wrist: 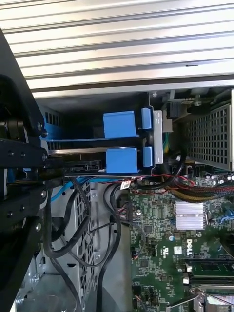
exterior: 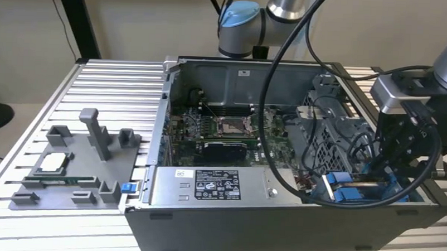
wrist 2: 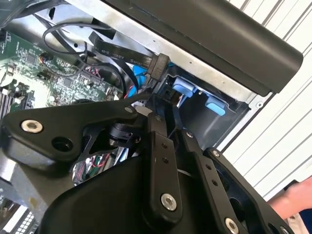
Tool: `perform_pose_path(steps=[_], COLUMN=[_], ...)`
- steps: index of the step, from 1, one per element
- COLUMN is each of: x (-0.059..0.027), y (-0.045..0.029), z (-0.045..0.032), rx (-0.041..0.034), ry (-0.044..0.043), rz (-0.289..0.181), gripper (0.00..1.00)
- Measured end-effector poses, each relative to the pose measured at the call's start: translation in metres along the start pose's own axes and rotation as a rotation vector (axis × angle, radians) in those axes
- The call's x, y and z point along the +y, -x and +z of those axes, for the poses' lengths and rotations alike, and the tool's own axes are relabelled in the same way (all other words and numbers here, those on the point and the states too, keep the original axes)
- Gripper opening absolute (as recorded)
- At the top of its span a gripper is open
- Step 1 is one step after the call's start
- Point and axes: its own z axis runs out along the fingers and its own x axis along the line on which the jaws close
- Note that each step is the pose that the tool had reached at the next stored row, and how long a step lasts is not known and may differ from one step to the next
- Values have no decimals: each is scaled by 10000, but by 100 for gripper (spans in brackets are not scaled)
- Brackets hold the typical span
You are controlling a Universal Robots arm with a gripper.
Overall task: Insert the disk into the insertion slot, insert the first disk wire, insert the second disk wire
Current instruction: 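Insert the first disk wire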
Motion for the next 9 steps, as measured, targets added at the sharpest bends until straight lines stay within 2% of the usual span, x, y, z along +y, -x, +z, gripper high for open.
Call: perform_pose_path(steps=[3,9], x=[0,1], y=[-3,-9], z=[2,71], rx=[3,17], ry=[-1,-1], rz=[-1,1], gripper=[0,0])
